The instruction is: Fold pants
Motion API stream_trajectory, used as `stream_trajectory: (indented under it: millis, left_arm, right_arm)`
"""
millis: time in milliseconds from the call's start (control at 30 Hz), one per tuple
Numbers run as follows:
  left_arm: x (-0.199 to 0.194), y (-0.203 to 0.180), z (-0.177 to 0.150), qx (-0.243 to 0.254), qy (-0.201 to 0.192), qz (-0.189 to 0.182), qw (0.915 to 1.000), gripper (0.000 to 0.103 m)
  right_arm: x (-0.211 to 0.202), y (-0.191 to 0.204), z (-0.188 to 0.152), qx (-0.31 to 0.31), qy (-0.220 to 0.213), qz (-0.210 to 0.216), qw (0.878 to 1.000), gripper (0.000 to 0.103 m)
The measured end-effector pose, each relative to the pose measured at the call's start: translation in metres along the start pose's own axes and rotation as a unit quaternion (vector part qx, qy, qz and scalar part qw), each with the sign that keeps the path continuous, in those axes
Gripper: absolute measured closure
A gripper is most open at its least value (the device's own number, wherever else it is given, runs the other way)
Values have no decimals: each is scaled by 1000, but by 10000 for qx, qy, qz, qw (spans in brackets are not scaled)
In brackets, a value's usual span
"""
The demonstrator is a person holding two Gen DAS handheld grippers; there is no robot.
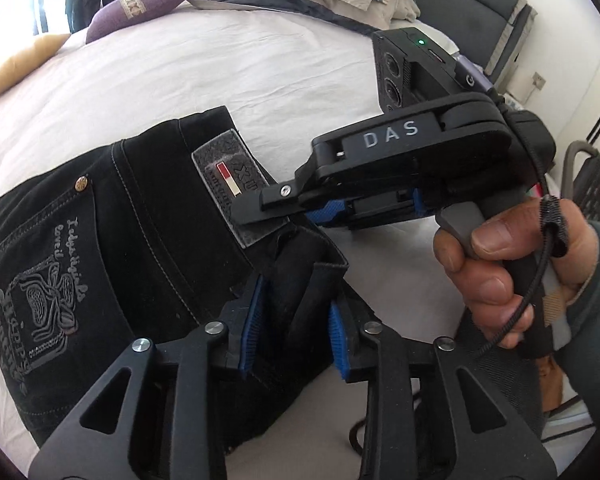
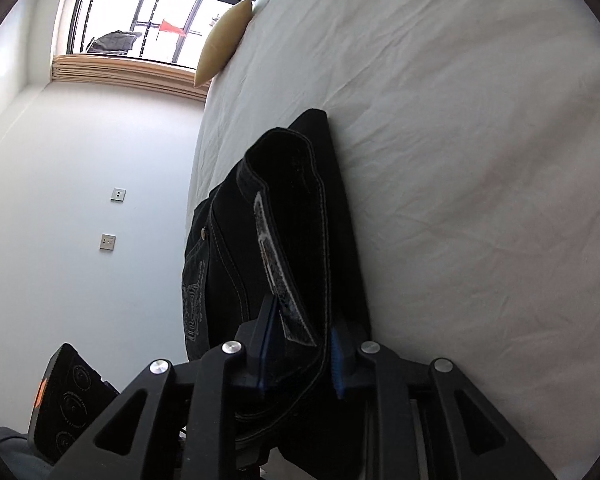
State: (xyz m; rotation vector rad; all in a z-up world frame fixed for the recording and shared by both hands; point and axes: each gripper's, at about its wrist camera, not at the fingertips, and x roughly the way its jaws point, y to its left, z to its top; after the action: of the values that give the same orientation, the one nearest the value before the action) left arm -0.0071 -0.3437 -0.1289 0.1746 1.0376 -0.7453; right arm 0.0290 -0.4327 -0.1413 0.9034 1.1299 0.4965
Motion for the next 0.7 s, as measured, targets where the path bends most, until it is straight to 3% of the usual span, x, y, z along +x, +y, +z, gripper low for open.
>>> stream_trajectory:
  millis: [33, 67, 100, 167, 233, 367, 433, 467, 500, 533, 600, 700]
  left_arm:
    - [-10, 5, -2, -116, -34, -124, 9999, 55]
    - [-23, 12, -5, -233, -178, -251, 9993, 49]
    - [-38, 19, -8, -327, -372, -337, 9982, 45]
    - [-66, 37, -13, -529, -677, -415, 9954, 44]
    - [-85, 62, -18, -788, -953, -416, 9915, 44]
    - [-89, 108, -24, -1279, -1042, -382, 9856, 44]
    - [-89, 131, -29, -1588, -1057, -680, 9793, 44]
    - [-87, 139, -28, -1661, -1047, -747, 9777, 44]
    - [-85, 147, -27, -1707, -1026, -762, 9770, 44]
    - [-87, 156, -22, -1728, -1018, -761, 9767, 44]
    - [-92, 174, -22, -1790, -1087, -934, 9733, 44]
    - [-90, 211, -12, -1885, -1205, -1209, 9671, 44]
  right_arm:
    - [-7, 3, 0, -16, -84, -45, 10000, 60]
    - [-15, 5, 0, -16, -186, -172, 9997, 56]
    - [-24, 8, 1, -47, -314, -416, 9986, 42]
    - [-41, 20, 3, -127, -544, -577, 9968, 39]
    - [-48, 40, 6, -359, -616, -90, 9974, 39]
    - [-17, 81, 5, -975, -87, 654, 9930, 39]
    - [11, 74, 1, -958, 399, 696, 9922, 39]
    - [26, 62, -2, -828, 611, 431, 9938, 39]
    - [39, 45, -6, -599, 787, 34, 9951, 42]
    - [42, 29, -9, -402, 772, -11, 9962, 64]
    - [30, 7, -12, -29, 543, 315, 9980, 82]
    - [21, 3, -14, 21, 432, 502, 9978, 81]
